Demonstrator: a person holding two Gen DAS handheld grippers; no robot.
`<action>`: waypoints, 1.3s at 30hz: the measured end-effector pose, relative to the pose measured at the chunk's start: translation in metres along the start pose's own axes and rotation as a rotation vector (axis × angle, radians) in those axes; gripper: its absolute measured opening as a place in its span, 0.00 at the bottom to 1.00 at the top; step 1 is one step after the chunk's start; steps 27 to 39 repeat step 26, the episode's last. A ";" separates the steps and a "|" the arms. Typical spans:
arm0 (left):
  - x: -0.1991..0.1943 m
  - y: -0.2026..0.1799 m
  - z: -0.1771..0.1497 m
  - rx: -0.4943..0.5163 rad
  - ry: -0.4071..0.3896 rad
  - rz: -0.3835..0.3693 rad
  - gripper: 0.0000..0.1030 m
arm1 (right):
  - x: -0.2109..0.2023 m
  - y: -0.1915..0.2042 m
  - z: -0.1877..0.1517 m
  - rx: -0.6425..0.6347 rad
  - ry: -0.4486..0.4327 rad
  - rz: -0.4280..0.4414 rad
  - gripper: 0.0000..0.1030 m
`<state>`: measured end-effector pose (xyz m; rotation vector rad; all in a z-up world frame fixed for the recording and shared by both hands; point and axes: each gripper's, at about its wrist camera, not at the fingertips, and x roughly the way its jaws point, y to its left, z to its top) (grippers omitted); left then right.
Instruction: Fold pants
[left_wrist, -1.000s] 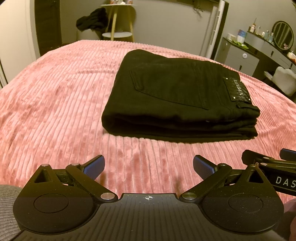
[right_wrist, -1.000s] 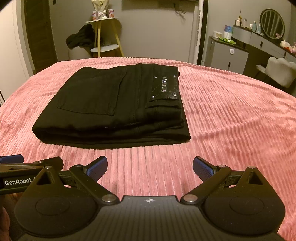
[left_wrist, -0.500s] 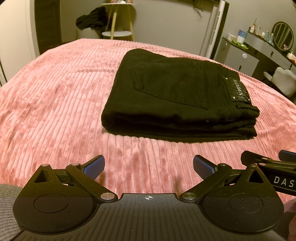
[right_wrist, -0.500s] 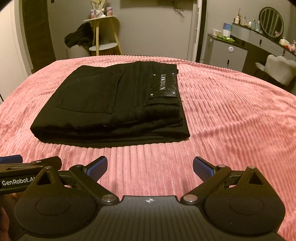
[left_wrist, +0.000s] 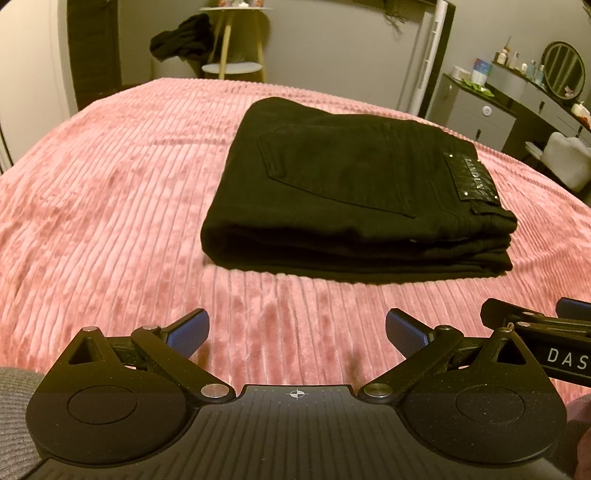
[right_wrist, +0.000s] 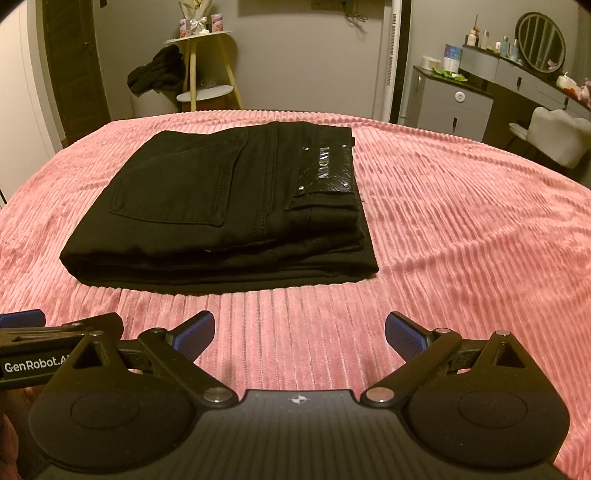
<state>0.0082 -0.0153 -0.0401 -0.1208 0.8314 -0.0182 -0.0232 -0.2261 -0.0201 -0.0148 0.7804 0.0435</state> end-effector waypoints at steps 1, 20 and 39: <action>0.000 0.000 0.000 0.000 0.001 0.000 1.00 | 0.000 0.000 0.000 0.000 0.000 0.000 0.96; -0.003 0.006 0.000 -0.007 -0.034 -0.038 1.00 | -0.001 0.003 -0.001 -0.019 0.002 -0.009 0.96; -0.001 0.002 0.000 0.017 -0.018 -0.014 1.00 | -0.001 0.001 0.000 0.004 0.005 -0.006 0.96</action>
